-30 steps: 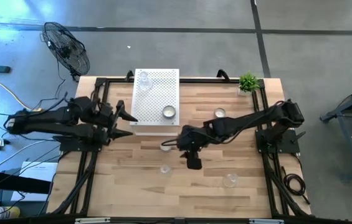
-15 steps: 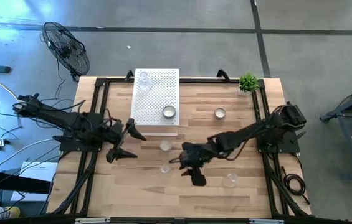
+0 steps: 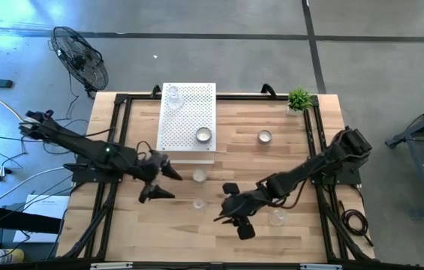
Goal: Pick & Place candle stick holders
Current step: Put the left transparent candle holder on the shelf
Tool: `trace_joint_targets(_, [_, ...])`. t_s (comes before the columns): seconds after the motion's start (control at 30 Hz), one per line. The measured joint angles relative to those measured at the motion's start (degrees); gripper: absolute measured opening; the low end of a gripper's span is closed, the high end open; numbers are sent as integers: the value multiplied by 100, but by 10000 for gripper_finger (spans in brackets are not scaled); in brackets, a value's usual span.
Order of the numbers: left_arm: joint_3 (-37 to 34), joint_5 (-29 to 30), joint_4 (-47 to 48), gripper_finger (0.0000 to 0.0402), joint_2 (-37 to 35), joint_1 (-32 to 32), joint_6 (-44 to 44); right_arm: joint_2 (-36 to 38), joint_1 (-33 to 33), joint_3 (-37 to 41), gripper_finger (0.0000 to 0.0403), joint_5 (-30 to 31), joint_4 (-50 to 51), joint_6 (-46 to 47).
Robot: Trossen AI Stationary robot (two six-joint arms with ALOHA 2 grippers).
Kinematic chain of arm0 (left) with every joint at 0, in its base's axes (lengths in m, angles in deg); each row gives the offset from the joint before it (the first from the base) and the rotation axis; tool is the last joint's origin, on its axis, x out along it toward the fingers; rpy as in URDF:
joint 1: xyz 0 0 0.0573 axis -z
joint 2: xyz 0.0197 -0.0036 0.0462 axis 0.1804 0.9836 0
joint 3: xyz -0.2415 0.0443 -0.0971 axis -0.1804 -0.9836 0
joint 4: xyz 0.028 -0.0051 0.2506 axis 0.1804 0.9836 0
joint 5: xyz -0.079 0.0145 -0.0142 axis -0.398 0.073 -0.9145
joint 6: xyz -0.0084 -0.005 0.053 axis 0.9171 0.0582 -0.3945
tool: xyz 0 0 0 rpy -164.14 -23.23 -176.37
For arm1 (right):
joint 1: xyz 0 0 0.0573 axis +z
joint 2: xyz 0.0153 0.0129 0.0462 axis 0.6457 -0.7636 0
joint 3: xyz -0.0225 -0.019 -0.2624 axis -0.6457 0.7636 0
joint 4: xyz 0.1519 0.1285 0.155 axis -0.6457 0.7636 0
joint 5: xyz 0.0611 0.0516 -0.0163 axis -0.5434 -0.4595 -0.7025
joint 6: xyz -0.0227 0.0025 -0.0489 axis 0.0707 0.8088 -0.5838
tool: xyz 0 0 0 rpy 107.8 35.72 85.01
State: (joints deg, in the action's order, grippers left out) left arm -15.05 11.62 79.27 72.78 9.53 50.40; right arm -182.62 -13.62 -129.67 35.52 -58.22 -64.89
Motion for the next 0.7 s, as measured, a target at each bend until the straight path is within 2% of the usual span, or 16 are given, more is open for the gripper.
trace_joint_targets(0.3, [0,509,-7,367,598,-2,4,0,106,0,126,148,-1,-12])
trace_joint_targets(0.7, [0,448,-34,366,1335,91,-288,0,36,0,126,619,-2,-687])
